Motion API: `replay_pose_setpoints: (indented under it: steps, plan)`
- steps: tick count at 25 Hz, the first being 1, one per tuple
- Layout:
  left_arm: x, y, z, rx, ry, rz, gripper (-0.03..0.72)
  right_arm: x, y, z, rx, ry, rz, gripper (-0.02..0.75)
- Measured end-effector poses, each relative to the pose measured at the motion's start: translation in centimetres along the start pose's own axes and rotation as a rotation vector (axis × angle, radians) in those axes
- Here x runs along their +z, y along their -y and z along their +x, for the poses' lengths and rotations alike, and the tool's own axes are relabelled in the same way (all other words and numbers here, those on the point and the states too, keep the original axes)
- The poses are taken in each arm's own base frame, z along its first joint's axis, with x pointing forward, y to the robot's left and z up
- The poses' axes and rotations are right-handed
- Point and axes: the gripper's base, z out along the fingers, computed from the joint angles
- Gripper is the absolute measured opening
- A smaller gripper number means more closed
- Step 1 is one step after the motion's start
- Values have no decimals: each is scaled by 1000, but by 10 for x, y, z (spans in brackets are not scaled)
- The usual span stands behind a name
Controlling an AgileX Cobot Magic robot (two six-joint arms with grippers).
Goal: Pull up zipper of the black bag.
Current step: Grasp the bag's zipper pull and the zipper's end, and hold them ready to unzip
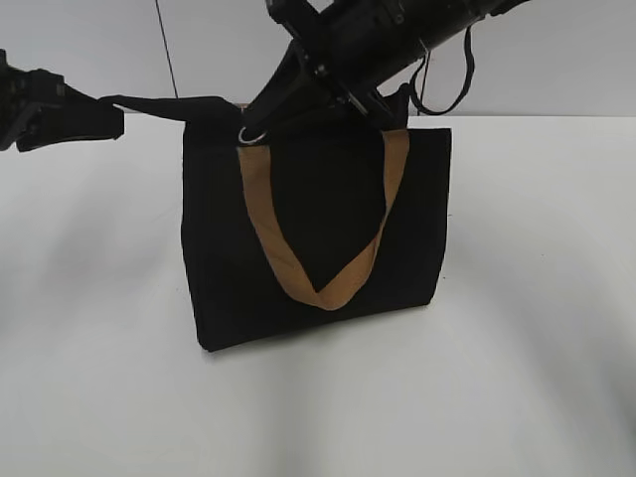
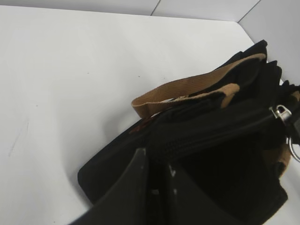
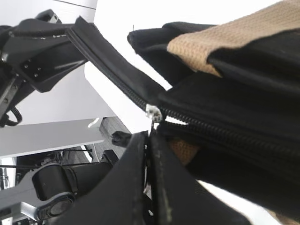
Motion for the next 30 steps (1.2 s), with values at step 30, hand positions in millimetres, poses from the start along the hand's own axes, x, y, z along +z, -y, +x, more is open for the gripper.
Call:
replay_pose_setpoints:
  steps: [30]
  plan:
    - [2,-12,13,-34,-7,-105,21,-80,61,-11,46,35,180,-9]
